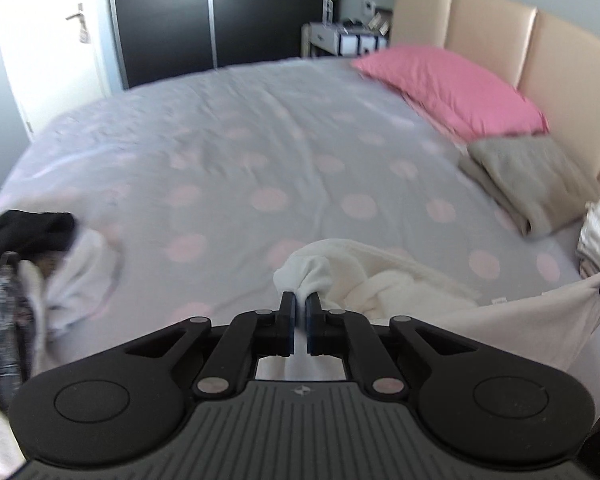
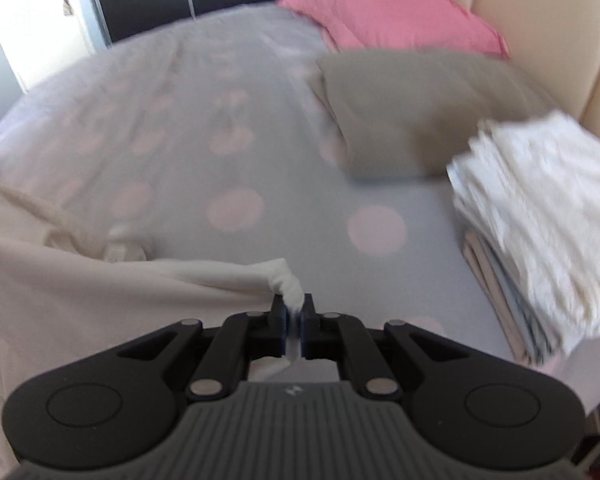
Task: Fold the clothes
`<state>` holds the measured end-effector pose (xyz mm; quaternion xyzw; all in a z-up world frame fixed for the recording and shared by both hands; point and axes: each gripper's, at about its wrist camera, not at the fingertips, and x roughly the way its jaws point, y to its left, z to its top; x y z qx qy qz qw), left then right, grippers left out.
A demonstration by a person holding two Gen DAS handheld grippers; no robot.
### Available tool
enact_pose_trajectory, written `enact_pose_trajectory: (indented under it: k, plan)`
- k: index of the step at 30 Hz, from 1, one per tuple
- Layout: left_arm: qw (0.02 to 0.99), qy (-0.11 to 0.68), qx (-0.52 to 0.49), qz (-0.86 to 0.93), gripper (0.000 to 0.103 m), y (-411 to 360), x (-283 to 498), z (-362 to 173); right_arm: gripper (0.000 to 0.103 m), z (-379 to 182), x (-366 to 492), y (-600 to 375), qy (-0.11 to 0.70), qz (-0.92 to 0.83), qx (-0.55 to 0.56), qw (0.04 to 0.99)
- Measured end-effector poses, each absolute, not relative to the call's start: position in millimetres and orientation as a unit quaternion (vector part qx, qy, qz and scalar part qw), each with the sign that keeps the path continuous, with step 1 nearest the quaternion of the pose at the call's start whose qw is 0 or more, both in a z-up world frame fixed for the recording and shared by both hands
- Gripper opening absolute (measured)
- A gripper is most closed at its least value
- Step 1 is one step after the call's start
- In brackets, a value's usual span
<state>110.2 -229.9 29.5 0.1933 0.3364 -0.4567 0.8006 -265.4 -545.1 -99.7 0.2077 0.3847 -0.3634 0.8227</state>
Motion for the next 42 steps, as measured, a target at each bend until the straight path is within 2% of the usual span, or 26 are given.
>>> enact_pose_trajectory:
  k: [4,9,16,24,30,32,34,37,42]
  plan:
    - [0.822,0.323,0.171,-0.437,0.003,-187.5,101.6,61.1,0.006,-47.6,-243.3,-525.2,0.332,-0.353,0.156,0.861]
    - [0.803,0.367,0.199,-0.427,0.003,-149.9,86.7,40.5,0.006,-26.7,-226.1,-511.1,0.34,-0.322,0.132,0.874]
    - [0.742,0.427,0.272,-0.439,0.003,-120.5,55.6,-34.0,0.007,-93.6,-222.9,-493.6,0.435,-0.295,0.129,0.841]
    - [0.656,0.505,0.353,-0.435,0.004,-111.4,28.8,-104.1,0.007,-172.2,-246.1,-489.4,0.545,-0.249,0.196,0.776]
    - [0.638,0.518,0.378,-0.426,0.024,-107.8,23.8,-115.7,0.007,-196.7,-256.3,-483.1,0.587,-0.222,0.213,0.749]
    - [0.635,0.511,0.385,-0.434,0.034,-109.0,21.8,-106.4,0.008,-196.5,-258.0,-482.8,0.586,-0.221,0.213,0.75]
    - [0.635,0.5,0.388,-0.443,0.046,-111.7,19.7,-93.5,0.013,-196.2,-259.2,-481.7,0.587,-0.221,0.21,0.75]
    - [0.627,0.491,0.395,-0.458,0.048,-118.5,16.8,-74.6,0.031,-194.3,-261.5,-479.0,0.59,-0.221,0.204,0.749]
    - [0.634,0.444,0.399,-0.492,0.048,-145.1,15.5,-53.7,0.035,-167.3,-268.1,-476.8,0.564,-0.215,0.2,0.772]
